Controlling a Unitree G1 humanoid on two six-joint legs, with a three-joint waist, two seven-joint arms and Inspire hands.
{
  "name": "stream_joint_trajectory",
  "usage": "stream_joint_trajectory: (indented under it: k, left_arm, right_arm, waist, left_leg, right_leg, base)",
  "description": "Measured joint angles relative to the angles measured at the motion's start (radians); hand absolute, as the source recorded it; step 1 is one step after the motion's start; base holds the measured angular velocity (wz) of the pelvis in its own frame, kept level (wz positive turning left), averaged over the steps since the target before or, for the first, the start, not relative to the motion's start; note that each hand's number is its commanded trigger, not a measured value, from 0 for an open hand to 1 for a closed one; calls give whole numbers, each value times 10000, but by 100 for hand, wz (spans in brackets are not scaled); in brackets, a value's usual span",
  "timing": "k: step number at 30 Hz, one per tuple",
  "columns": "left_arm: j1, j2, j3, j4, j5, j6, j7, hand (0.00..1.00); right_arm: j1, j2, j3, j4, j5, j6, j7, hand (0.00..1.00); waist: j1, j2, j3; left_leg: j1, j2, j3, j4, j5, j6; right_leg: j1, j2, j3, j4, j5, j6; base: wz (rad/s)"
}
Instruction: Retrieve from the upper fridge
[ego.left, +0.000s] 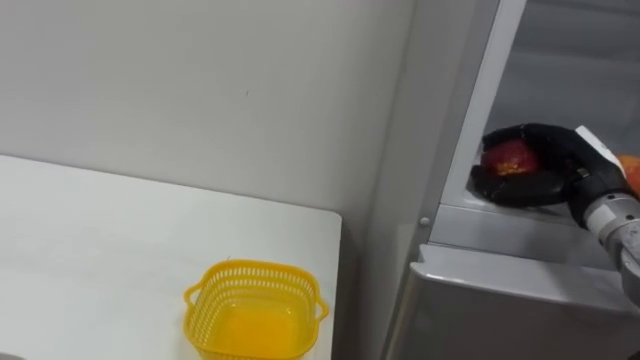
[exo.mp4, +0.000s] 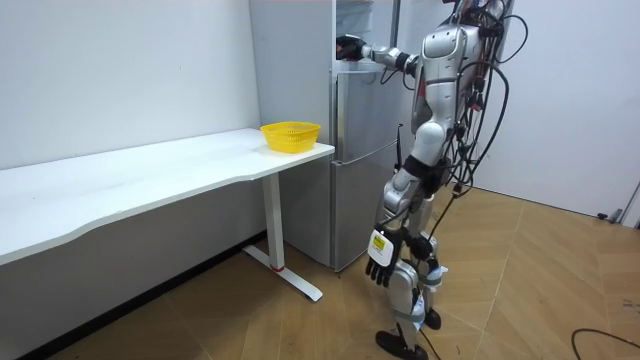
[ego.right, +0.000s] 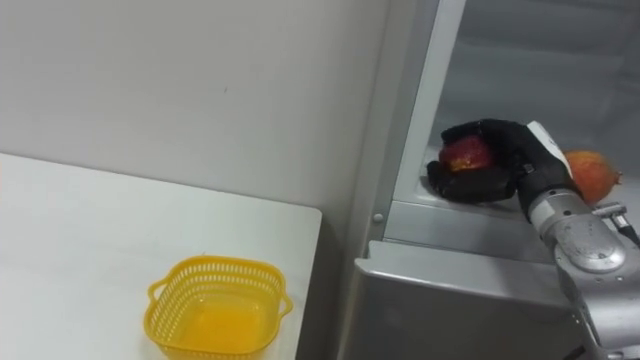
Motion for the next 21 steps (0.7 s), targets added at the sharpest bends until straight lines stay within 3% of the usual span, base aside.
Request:
stream_joint_trajectory:
  k: [9,18,21]
  left_arm:
    - [-92,118,-354,10,-7,-10,130,0]
    - [-116,146,-395,7,-9,-63,200,0]
    - [-104,142,-404,1,-5,-72,183,0]
  right_arm:
    - [-23,-54,14,-11,-119,-101,-101,100]
    - [-23,-55,25,-30,-82,-197,-349,100]
    - [-19,-53,33,-212,-59,-168,-426,100]
  waist:
    - [94,-29,30]
    - [159,76,103]
    - [177,34,75]
  left_leg:
    - [11,1,-2,-3,0,0]
    - [36,15,-2,-19,-3,-2]
    - [-36,15,18,-15,-3,-2]
  right_leg:
    - [-12,0,22,-1,0,0]
    - [-42,6,-4,25,0,0]
    - [-74,7,-2,36,1,-1]
  base:
    - [0]
    - [0]
    - [0]
